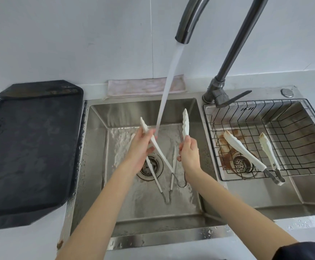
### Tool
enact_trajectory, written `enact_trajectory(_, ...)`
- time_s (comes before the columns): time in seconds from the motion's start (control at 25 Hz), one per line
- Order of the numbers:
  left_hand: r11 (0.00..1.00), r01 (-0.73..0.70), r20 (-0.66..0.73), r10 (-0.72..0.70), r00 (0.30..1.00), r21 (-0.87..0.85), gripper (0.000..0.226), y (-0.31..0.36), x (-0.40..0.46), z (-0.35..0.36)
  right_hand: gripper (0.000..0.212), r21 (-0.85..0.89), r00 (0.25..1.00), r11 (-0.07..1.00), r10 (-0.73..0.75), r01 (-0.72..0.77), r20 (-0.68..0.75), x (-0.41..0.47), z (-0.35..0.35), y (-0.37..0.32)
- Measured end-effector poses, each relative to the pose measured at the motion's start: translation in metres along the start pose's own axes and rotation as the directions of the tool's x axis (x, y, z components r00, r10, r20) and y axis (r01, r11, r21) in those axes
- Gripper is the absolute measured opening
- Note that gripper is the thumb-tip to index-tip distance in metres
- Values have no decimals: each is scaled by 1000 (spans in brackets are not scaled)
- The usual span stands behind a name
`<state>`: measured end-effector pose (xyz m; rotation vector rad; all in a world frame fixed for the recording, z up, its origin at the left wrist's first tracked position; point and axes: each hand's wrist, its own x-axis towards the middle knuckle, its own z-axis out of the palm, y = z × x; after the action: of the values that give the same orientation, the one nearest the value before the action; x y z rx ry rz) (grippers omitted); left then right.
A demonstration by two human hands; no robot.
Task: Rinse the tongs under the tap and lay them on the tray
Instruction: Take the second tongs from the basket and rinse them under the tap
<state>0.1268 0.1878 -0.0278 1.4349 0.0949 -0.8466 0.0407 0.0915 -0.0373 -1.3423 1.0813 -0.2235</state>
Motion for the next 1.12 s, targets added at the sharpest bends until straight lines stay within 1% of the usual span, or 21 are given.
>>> enact_trajectory(0.12, 975, 59, -2, -60, 998, 216, 57, -33, -6, -8, 27, -31, 995, 994, 102, -102, 2, 2, 4, 24)
enact_trajectory(0.28, 953, 123, -35, -118, 992, 278, 68, -59, -5, -14, 37, -126, 980, 974, 196, -189, 43, 6, 5, 53)
enact_trajectory(0.36, 928, 154, -60, -142, 988, 340, 73, -73, 1, -20, 38, -154, 967, 960, 245, -233, 65, 9, 2, 68)
enact_trajectory(0.48, 872, 192, -63, -183, 981, 450, 75, -94, 4, -25, 39, -210, 934, 921, 349, -327, 80, 15, -4, 94)
enact_trajectory(0.64, 839, 245, -126, -210, 969, 485, 69, -115, 5, -25, 38, -382, 902, 849, 424, -366, 78, 26, -1, 116)
enact_trajectory(0.76, 838, 293, -173, -239, 955, 461, 67, -126, 9, -26, 39, -451, 894, 807, 447, -382, 43, 36, 0, 125)
enact_trajectory(0.84, 825, 306, -188, -244, 951, 475, 67, -129, 12, -24, 39, -485, 885, 782, 464, -391, 36, 42, 2, 130)
enact_trajectory(1.04, 802, 329, -231, -243, 942, 498, 66, -133, 27, -23, 36, -635, 904, 701, 428, -326, 8, 54, 5, 129)
enact_trajectory(1.12, 792, 351, -248, -257, 934, 500, 68, -134, 29, -22, 35, -665, 908, 676, 420, -316, -4, 57, 7, 131)
